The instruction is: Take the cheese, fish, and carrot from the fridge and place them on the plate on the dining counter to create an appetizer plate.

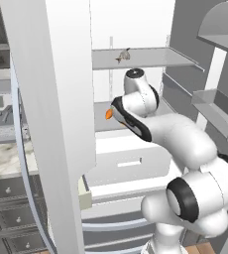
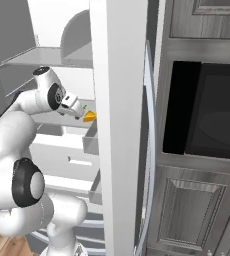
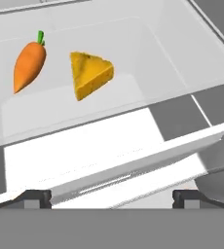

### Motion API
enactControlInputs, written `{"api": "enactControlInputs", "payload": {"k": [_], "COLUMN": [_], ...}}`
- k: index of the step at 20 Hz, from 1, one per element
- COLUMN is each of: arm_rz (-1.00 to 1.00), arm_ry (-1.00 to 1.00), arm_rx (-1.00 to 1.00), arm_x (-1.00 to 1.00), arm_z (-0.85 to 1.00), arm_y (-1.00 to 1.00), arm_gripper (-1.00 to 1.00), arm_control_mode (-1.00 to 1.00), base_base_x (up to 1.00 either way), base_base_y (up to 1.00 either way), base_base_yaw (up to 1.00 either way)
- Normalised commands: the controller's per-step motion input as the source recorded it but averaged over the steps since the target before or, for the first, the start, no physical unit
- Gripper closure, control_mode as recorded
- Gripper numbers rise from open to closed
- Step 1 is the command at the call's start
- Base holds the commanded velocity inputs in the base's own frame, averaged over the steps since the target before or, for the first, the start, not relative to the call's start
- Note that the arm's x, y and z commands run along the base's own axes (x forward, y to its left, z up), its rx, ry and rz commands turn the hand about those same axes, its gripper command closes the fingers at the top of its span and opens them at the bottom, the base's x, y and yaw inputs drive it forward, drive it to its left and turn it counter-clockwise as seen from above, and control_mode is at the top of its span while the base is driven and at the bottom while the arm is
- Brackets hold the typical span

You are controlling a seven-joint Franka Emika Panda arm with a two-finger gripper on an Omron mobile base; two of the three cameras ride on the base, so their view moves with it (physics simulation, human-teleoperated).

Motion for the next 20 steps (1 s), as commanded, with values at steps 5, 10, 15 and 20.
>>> {"api": "enactControlInputs", "payload": {"k": [5, 10, 15, 20], "arm_rz": [-0.15, -0.11, -0.09, -0.08], "arm_ry": [-0.03, 0.00, 0.00, 0.00], "arm_rx": [-0.01, -0.01, -0.01, -0.01], "arm_x": [0.56, 0.53, 0.50, 0.51], "arm_z": [-0.11, -0.06, -0.12, -0.21], "arm_y": [0.00, 0.00, 0.00, 0.00], "arm_gripper": [-1.00, -1.00, -1.00, -1.00], "arm_control_mode": [-1.00, -1.00, -1.00, -1.00], "base_base_x": [0.00, 0.00, 0.00, 0.00], "base_base_y": [0.00, 0.00, 0.00, 0.00], "base_base_yaw": [0.00, 0.00, 0.00, 0.00]}}
